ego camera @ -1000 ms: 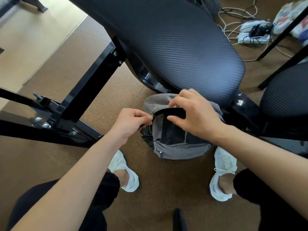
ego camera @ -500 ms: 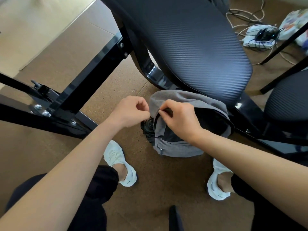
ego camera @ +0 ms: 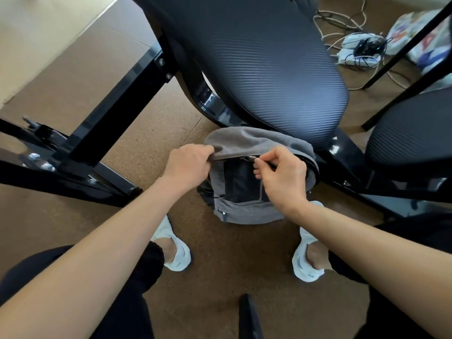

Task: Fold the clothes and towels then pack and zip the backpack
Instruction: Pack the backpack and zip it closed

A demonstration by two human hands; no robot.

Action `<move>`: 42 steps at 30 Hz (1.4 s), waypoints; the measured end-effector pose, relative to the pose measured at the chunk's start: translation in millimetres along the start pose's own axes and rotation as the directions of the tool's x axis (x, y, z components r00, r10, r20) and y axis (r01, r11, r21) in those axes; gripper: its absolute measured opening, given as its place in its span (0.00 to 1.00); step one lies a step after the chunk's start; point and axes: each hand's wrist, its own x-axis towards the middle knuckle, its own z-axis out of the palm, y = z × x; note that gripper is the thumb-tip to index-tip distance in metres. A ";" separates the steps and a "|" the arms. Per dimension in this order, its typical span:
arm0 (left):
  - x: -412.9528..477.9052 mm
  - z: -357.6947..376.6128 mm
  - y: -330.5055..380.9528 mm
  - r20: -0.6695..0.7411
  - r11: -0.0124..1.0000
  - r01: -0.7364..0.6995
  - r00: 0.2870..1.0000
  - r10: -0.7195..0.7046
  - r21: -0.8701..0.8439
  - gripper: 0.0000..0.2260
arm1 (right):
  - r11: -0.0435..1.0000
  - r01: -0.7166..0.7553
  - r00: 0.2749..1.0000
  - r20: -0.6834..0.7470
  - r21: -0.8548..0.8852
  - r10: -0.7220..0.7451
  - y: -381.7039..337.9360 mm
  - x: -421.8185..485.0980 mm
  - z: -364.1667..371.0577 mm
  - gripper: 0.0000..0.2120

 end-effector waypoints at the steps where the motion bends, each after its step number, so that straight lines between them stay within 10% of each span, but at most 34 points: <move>1: 0.4 1.0 -4.3 -0.004 1.000 0.025 1.000 -0.025 0.004 0.08 | 1.000 -0.020 0.999 -0.039 0.009 0.020 3.8 0.8 -7.2 0.09; 10: 10.1 -8.6 14.1 -0.063 0.998 0.061 0.996 -0.062 -0.021 0.10 | 0.982 -0.189 0.977 -0.096 0.000 0.188 35.9 -9.8 -59.8 0.06; 14: 9.1 -19.8 63.2 -0.286 0.960 -0.240 0.939 0.193 -0.141 0.17 | 0.982 -0.188 0.980 -0.078 -0.017 0.186 35.4 -16.1 -67.0 0.05; 19: 22.0 -7.3 114.2 -0.227 0.900 -0.436 0.878 0.422 -0.012 0.19 | 0.981 -0.163 0.987 -0.022 -0.104 0.162 34.9 -29.0 -62.8 0.08; 37: 39.0 -20.9 100.4 -0.216 0.952 -0.302 0.934 0.286 -0.048 0.06 | 0.911 -0.411 0.904 -0.142 -0.037 0.402 102.8 -14.1 -97.8 0.14; 42: 46.0 -16.9 133.1 -0.194 0.883 -0.469 0.866 0.461 0.001 0.24 | 0.902 -0.432 0.892 -0.143 0.015 0.430 111.6 -15.2 -97.2 0.14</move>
